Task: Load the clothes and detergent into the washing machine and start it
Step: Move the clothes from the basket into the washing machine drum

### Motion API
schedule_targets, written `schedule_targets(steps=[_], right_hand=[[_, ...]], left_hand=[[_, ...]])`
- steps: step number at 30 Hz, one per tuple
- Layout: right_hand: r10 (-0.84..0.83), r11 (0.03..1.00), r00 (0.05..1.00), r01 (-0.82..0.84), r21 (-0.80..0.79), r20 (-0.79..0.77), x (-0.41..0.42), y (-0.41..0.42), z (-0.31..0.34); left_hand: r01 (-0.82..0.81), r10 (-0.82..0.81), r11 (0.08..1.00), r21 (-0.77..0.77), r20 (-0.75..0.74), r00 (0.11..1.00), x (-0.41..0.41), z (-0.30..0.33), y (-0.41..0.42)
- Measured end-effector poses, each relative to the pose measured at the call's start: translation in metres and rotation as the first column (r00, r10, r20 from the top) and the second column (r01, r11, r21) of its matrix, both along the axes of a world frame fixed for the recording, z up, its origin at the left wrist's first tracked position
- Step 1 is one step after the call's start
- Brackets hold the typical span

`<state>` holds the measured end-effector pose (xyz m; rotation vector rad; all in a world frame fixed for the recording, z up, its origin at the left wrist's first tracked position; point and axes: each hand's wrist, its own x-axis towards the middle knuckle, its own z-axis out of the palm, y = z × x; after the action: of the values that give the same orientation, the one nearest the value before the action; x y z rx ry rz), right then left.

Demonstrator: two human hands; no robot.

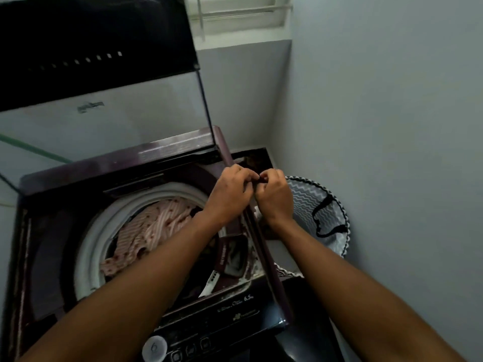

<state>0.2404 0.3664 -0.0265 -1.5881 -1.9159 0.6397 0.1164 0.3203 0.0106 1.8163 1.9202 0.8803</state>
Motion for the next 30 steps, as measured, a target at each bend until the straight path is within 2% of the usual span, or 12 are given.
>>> schedule_targets(steps=[4, 7, 10, 16, 19, 21, 23, 24, 27, 30], right_hand=[[-0.059, 0.987, 0.995, 0.07, -0.143, 0.079, 0.054, 0.021, -0.032], [-0.079, 0.963, 0.988, 0.109, -0.246, 0.129, 0.087, 0.035, -0.058], [-0.077, 0.93, 0.981, 0.135, -0.343, 0.176, 0.113, 0.047, -0.087], [-0.092, 0.844, 0.978, 0.177, -0.507, 0.188, 0.144, 0.069, -0.166], [-0.232, 0.711, 0.968, 0.232, -0.663, 0.09, 0.149, 0.076, -0.215], [-0.39, 0.536, 0.92, 0.254, -0.805, 0.031, 0.15, 0.078, -0.243], [-0.558, 0.343, 0.83, 0.227, -0.912, -0.003, 0.153, 0.077, -0.276], [-0.61, 0.283, 0.792, 0.213, -0.935, -0.004, 0.154, 0.075, -0.289], [-0.676, 0.193, 0.736, 0.207, -0.959, 0.023, 0.158, 0.078, -0.338], [-0.652, 0.105, 0.758, 0.088, -0.991, -0.002, 0.151, 0.086, -0.364]], left_hand=[[0.117, -0.124, 0.989, -0.085, -0.075, 0.989, 0.038, -0.019, 0.028], [0.146, -0.186, 0.961, -0.235, -0.161, 0.969, 0.06, -0.041, 0.053], [0.154, -0.249, 0.882, -0.445, -0.165, 0.954, 0.079, -0.068, 0.075], [0.171, -0.374, 0.671, -0.722, -0.129, 0.919, 0.107, -0.152, 0.117], [0.079, -0.332, 0.583, -0.808, -0.148, 0.932, 0.118, -0.203, 0.133], [0.023, -0.325, 0.534, -0.845, -0.18, 0.928, 0.118, -0.235, 0.141], [0.004, -0.325, 0.493, -0.87, -0.18, 0.929, 0.118, -0.266, 0.148], [0.005, -0.329, 0.489, -0.872, -0.179, 0.927, 0.119, -0.279, 0.151], [0.033, -0.365, 0.497, -0.867, -0.175, 0.914, 0.124, -0.322, 0.156], [0.037, -0.427, 0.487, -0.873, -0.201, 0.882, 0.123, -0.365, 0.157]])
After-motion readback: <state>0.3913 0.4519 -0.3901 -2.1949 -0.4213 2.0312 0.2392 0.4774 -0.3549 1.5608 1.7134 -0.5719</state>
